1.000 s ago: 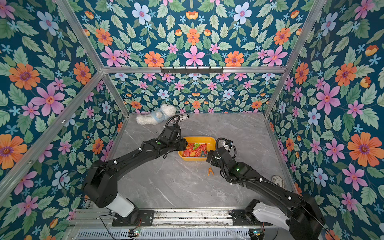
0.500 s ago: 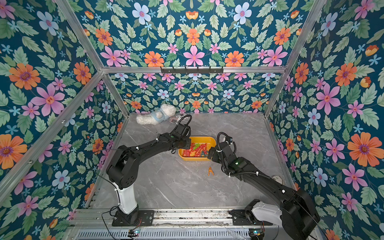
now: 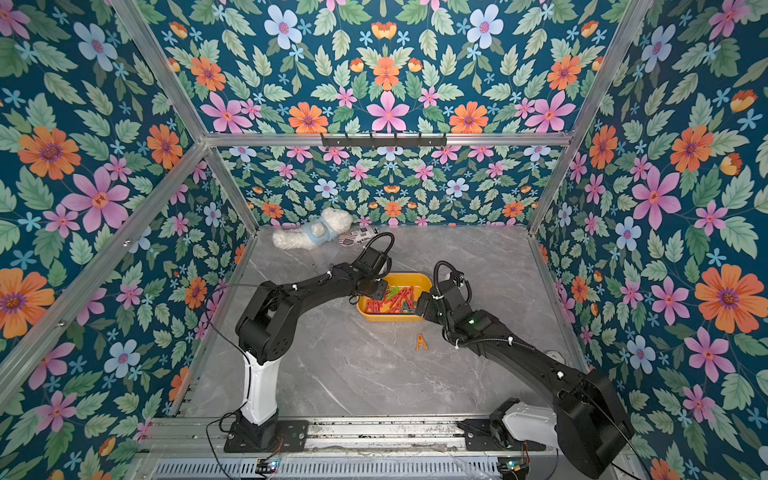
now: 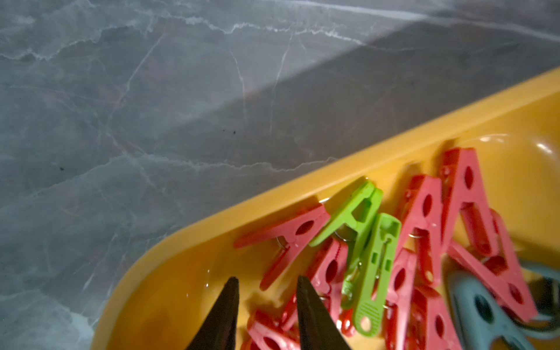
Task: Take the clothespins out of the storage box
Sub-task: Pick up the clothespin from the storage box.
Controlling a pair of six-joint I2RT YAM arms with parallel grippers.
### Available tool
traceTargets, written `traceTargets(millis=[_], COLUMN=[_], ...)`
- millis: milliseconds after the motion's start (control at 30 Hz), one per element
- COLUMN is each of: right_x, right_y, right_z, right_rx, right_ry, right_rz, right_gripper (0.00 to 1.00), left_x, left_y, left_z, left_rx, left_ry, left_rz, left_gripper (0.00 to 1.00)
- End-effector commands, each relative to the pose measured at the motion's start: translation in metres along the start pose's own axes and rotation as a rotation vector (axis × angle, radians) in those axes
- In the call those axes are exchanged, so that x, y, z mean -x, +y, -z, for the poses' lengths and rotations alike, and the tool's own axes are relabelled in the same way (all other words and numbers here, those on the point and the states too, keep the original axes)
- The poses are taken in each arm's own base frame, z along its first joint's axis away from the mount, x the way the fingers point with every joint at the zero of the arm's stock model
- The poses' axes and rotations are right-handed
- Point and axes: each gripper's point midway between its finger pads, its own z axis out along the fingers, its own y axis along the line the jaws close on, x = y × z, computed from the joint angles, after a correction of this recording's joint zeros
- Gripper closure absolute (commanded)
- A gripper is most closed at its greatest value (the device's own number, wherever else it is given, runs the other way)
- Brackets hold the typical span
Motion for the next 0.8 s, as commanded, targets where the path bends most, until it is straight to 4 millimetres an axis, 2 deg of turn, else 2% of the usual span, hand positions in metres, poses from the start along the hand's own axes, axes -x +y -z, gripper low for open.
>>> traceTargets(millis=[0,167,433,533,733,767], right_x=[0.004,0.003,0.002,0.001,0.0,0.0], right_y=[0.004,0.004,0.004,0.004,0.005,0.006], right_z=[-0.001,-0.003,-0.006,-0.008,-0.011,-0.012], right_rx=[0.015,0.015,0.017,0.019,0.022,0.024], right_ry=[-0.012,-0.003,0.005,0.009,0.017,0.02], right_rz=[0.0,0.003,0.004,0.005,0.001,0.002], right_gripper=[0.01,0.01,0.01,0.01,0.01,0.01], left_x=[-0.001,-0.006,-0.012,-0.014,-0.013,-0.014], left_y=[0.005,0.006,-0.004,-0.004,-0.006,-0.005], left_z=[-0.003,-0.012,-0.013,-0.017,-0.013,-0.012], left_rx=[0.02,0.024,-0.031,-0.03,-0.041,-0.04], left_ry=[0.009,0.031,0.048,0.057,0.057,0.059], left_rz=[-0.038,-0.058,-0.067,-0.075,-0.079,-0.08], left_gripper=[0.66,0.67,0.69,0.73,0.74,0.78])
